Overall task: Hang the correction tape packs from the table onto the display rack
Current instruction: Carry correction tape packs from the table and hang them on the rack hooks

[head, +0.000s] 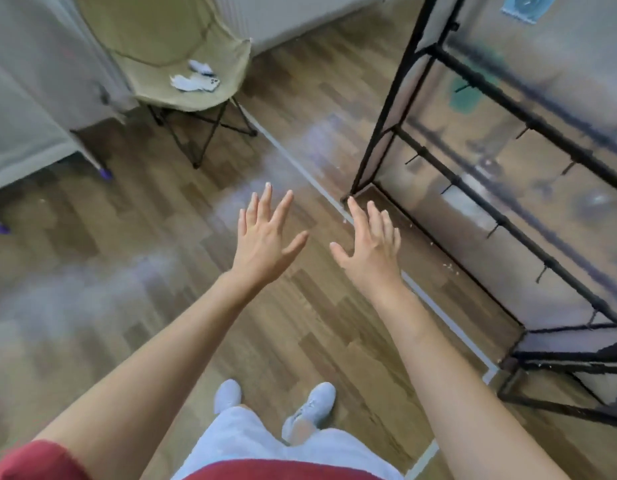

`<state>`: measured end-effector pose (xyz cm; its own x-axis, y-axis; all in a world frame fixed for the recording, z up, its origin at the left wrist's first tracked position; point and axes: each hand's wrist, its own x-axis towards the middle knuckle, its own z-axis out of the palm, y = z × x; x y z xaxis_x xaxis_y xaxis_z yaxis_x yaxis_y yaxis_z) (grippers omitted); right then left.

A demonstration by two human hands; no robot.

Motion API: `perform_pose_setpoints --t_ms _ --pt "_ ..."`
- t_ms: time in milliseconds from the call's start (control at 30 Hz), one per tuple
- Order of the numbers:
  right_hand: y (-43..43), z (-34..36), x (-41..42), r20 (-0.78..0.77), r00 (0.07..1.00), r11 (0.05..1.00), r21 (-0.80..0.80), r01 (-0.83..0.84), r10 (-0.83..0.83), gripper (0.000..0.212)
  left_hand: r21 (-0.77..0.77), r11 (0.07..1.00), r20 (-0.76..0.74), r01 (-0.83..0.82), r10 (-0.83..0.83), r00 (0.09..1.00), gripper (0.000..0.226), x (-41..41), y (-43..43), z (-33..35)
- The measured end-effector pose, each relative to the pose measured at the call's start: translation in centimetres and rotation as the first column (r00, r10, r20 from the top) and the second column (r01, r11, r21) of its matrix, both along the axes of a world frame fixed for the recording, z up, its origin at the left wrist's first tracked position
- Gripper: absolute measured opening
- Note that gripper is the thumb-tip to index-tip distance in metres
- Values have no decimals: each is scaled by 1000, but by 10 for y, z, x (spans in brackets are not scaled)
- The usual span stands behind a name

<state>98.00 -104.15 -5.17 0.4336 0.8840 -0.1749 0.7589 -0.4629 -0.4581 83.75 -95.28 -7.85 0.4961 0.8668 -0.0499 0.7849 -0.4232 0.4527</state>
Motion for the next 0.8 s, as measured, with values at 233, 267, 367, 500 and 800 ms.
perform_pose_setpoints --t_ms 233,267,367,500,800 --pt "69 3 -138 -15 980 981 -4 -196 196 76 -9 972 -10 -236 236 972 69 -161 31 2" --pt "79 4 -161 -27 976 976 -4 -216 216 76 -7 965 -10 -261 261 965 68 -186 36 3" --pt "106 3 -231 -51 959 960 -4 -280 279 74 -2 938 -5 -346 346 938 68 -259 53 4" --pt "141 0 -315 -63 925 927 12 -374 374 72 -20 894 7 -447 447 894 68 -348 77 5" --pt "246 -4 -437 -17 833 833 17 -553 554 71 -29 755 19 -655 656 755 68 -476 145 8"
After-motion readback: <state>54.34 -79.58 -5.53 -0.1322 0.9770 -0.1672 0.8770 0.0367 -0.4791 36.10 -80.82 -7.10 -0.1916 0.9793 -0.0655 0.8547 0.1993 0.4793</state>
